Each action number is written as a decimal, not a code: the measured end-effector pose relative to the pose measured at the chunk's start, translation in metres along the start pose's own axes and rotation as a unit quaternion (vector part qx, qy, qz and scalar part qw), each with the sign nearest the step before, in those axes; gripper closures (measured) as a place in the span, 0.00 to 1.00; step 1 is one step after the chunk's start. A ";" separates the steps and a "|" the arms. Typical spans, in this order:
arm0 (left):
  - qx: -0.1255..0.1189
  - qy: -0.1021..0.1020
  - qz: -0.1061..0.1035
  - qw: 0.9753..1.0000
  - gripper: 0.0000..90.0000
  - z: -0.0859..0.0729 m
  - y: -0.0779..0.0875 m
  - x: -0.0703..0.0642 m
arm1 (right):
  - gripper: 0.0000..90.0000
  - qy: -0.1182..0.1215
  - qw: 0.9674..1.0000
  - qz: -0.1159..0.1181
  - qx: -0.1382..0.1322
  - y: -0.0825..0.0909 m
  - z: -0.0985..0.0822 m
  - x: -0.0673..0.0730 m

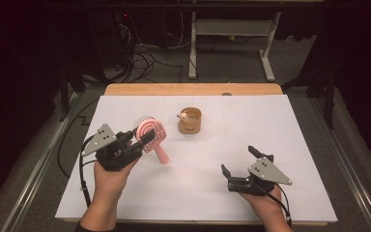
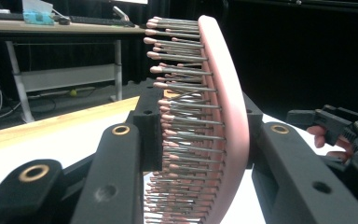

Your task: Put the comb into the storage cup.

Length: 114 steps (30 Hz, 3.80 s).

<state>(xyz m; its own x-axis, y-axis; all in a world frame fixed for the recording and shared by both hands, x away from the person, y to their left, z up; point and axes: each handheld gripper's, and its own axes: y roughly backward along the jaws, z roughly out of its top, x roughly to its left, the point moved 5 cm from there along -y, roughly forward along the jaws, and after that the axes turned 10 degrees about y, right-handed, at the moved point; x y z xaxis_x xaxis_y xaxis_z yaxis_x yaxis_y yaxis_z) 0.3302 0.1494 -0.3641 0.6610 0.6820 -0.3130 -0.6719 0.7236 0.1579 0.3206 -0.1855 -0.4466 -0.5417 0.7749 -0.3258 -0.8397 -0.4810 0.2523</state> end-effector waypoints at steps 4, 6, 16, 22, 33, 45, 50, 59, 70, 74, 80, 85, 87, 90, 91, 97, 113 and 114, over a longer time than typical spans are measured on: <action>-0.002 0.004 0.002 1.000 0.70 0.000 0.001 0.003 | 0.00 -0.005 1.000 -0.014 0.007 0.011 -0.011 -0.012; -0.001 0.003 0.004 1.000 0.70 0.000 0.001 0.004 | 0.00 -0.006 1.000 -0.022 0.009 0.017 -0.016 -0.018; -0.004 0.005 0.005 1.000 0.70 -0.001 0.000 0.005 | 0.00 -0.030 0.998 -0.050 0.018 0.040 -0.034 -0.041; -0.001 0.006 -0.002 1.000 0.70 -0.003 -0.004 0.002 | 0.00 -0.052 0.997 -0.055 0.019 0.042 -0.041 -0.048; -0.007 0.013 -0.010 1.000 0.70 -0.005 -0.010 -0.002 | 0.00 -0.045 0.998 -0.043 0.018 0.037 -0.040 -0.042; -0.017 0.035 -0.023 0.999 0.70 0.000 -0.034 -0.016 | 0.00 -0.048 0.998 -0.042 0.011 0.039 -0.038 -0.042; -0.017 0.031 -0.028 0.999 0.70 0.009 -0.040 -0.019 | 0.00 -0.042 0.998 -0.040 0.010 0.038 -0.037 -0.039; -0.025 0.006 -0.022 0.999 0.70 0.034 -0.053 -0.025 | 0.00 -0.042 0.998 -0.038 0.010 0.037 -0.036 -0.038; -0.025 0.011 -0.020 0.999 0.70 0.056 -0.080 -0.025 | 0.00 -0.045 0.998 -0.037 0.006 0.038 -0.035 -0.039; -0.032 0.013 -0.021 0.999 0.70 0.065 -0.087 -0.026 | 0.00 -0.046 0.998 -0.036 0.003 0.038 -0.035 -0.039; -0.034 0.002 -0.017 0.999 0.70 0.075 -0.096 -0.025 | 0.00 -0.047 0.998 -0.035 0.001 0.039 -0.034 -0.039; -0.037 0.001 -0.012 0.999 0.70 0.082 -0.104 -0.022 | 0.00 -0.049 0.998 -0.034 -0.001 0.039 -0.033 -0.039; -0.036 -0.001 -0.009 0.999 0.70 0.083 -0.108 -0.022 | 0.00 -0.048 0.998 -0.033 -0.002 0.039 -0.033 -0.039; -0.037 0.000 -0.008 0.999 0.70 0.084 -0.113 -0.022 | 0.00 -0.048 0.998 -0.032 -0.004 0.040 -0.032 -0.039; -0.037 0.000 -0.006 0.999 0.70 0.084 -0.115 -0.021 | 0.00 -0.046 0.998 -0.032 -0.004 0.040 -0.032 -0.039; -0.040 0.007 0.001 0.999 0.70 0.088 -0.125 -0.014 | 0.00 -0.048 0.998 -0.033 -0.007 0.041 -0.030 -0.040; -0.036 0.013 0.022 0.999 0.70 0.092 -0.148 0.002 | 0.00 -0.055 0.998 -0.035 -0.014 0.044 -0.029 -0.042; -0.035 0.011 0.023 0.999 0.70 0.091 -0.150 0.003 | 0.00 -0.056 0.998 -0.035 -0.014 0.044 -0.029 -0.042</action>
<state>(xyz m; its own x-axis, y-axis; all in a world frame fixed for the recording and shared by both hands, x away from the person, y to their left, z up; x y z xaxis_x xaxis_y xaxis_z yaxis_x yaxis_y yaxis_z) 0.4635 0.0528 -0.3036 0.6226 0.7109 -0.3271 -0.7230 0.6825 0.1071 0.3057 -0.2512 -0.4485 -0.4761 0.8468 -0.2372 -0.8765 -0.4351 0.2060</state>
